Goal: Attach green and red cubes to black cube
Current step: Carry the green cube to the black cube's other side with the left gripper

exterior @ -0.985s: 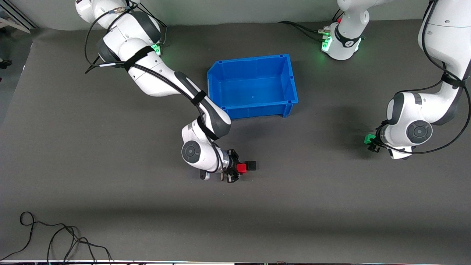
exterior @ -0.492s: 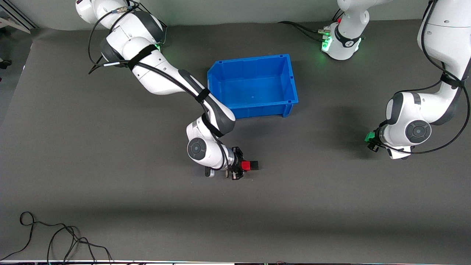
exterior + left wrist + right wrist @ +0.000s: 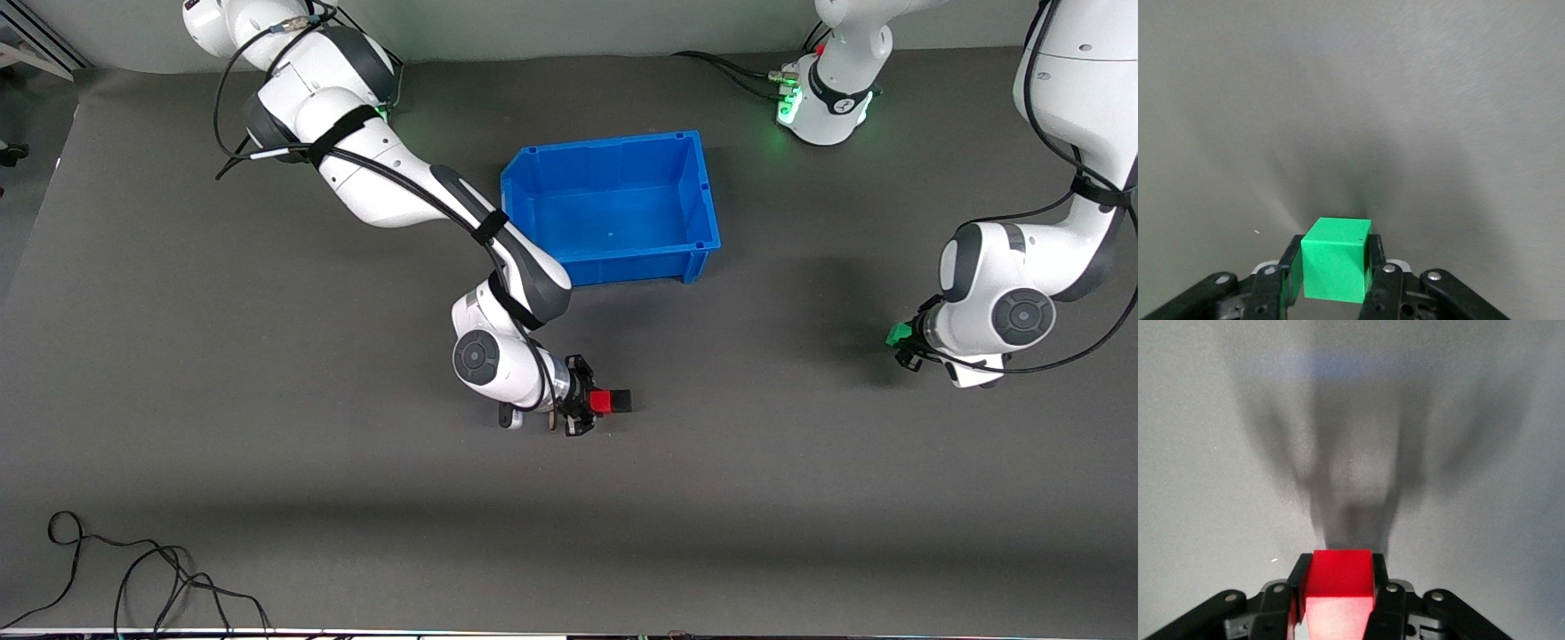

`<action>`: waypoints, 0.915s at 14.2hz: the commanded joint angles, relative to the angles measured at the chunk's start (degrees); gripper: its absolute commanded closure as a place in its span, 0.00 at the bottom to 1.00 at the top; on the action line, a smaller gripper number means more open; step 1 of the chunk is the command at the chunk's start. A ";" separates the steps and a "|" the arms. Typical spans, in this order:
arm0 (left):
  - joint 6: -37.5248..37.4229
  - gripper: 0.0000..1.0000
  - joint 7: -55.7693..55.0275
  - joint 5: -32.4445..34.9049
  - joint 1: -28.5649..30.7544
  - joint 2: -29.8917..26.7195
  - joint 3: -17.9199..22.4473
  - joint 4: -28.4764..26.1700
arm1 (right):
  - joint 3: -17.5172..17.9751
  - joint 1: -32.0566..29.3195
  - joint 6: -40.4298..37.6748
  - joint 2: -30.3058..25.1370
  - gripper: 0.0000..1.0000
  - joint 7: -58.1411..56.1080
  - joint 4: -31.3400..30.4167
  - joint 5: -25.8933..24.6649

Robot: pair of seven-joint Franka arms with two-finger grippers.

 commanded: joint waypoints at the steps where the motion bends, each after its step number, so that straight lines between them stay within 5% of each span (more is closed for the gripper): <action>1: -3.41 1.00 -3.17 -6.11 -1.97 -0.42 -0.13 5.48 | 0.15 0.57 0.10 1.57 0.89 1.30 2.95 1.05; 4: -3.59 1.00 -11.06 -12.10 -5.56 0.02 -0.40 10.92 | 0.51 0.57 0.10 1.57 0.89 1.13 3.04 1.05; 13: -2.72 1.00 -38.49 -12.20 -22.70 11.00 -0.40 27.72 | 0.94 0.57 0.01 1.57 0.89 1.04 3.22 0.96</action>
